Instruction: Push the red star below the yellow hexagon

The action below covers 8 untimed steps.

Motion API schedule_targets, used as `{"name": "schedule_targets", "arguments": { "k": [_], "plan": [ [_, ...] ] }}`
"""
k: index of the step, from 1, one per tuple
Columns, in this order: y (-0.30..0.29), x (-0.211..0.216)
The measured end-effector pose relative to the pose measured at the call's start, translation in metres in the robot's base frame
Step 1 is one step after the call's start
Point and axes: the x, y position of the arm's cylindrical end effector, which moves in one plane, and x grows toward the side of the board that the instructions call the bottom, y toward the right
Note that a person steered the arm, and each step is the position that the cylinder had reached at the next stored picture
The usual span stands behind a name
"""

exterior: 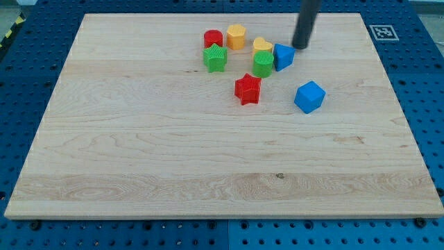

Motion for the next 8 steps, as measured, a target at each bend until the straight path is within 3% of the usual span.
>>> {"name": "schedule_targets", "arguments": {
  "k": [2,3,5,7,8],
  "plan": [
    [-0.02,-0.001],
    [0.005,-0.007],
    [0.026,0.053],
    [0.028,0.049],
    [0.026,0.074]
  ]
}}
